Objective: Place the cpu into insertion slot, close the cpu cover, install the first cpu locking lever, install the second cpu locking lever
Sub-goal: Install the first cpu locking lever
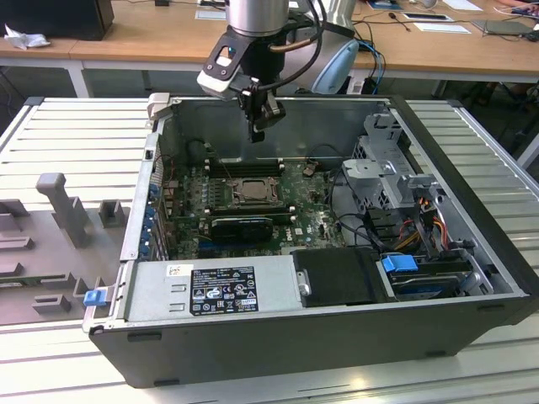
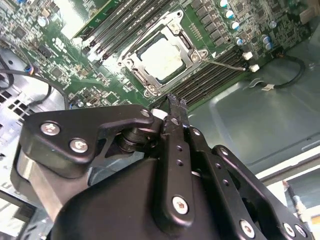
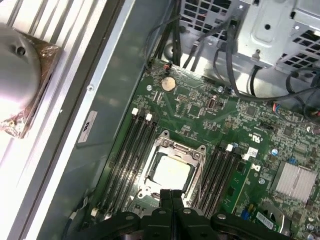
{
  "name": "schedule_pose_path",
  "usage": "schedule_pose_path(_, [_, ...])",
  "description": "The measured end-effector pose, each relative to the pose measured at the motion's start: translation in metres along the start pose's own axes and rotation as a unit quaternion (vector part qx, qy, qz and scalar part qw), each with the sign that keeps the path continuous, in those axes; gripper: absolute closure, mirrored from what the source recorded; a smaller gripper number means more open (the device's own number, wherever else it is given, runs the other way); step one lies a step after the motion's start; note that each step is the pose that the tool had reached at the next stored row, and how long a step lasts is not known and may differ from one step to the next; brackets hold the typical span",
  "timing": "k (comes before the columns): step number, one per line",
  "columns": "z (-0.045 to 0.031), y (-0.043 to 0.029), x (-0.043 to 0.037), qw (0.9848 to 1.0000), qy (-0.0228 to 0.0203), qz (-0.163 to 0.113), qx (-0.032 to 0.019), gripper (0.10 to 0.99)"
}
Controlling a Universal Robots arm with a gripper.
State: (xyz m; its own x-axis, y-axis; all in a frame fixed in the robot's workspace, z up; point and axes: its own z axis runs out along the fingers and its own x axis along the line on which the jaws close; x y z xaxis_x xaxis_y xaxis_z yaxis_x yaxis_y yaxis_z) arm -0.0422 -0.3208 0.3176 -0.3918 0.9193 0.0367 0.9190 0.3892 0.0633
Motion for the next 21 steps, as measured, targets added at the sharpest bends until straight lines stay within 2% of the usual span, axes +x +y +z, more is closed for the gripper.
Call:
schedule_pose_path(1, [0.0000, 0.0000, 0.0000, 0.9999, 0.0009, -0.015, 0.0005, 0.980])
schedule_pose_path(7, [0.0000, 0.0000, 0.0000, 0.9992, 0.0026, -0.041, 0.0014, 0.980])
schedule_pose_path(12, [0.0000, 0.0000, 0.0000, 0.9975, 0.0045, -0.071, 0.0025, 0.980])
schedule_pose_path(14, [0.0000, 0.0000, 0.0000, 0.9962, 0.0055, -0.087, 0.0031, 0.980])
schedule_pose_path(16, [0.0000, -0.0001, -0.0001, 0.9948, 0.0064, -0.101, 0.0035, 0.980])
schedule_pose_path(17, [0.0000, 0.0000, -0.0001, 0.9927, 0.0075, -0.120, 0.0041, 0.980])
schedule_pose_path(19, [0.0000, 0.0000, -0.0001, 0.9904, 0.0086, -0.138, 0.0047, 0.980])
schedule_pose_path(21, [0.0000, 0.0000, -0.0001, 0.9859, 0.0104, -0.167, 0.0058, 0.980])
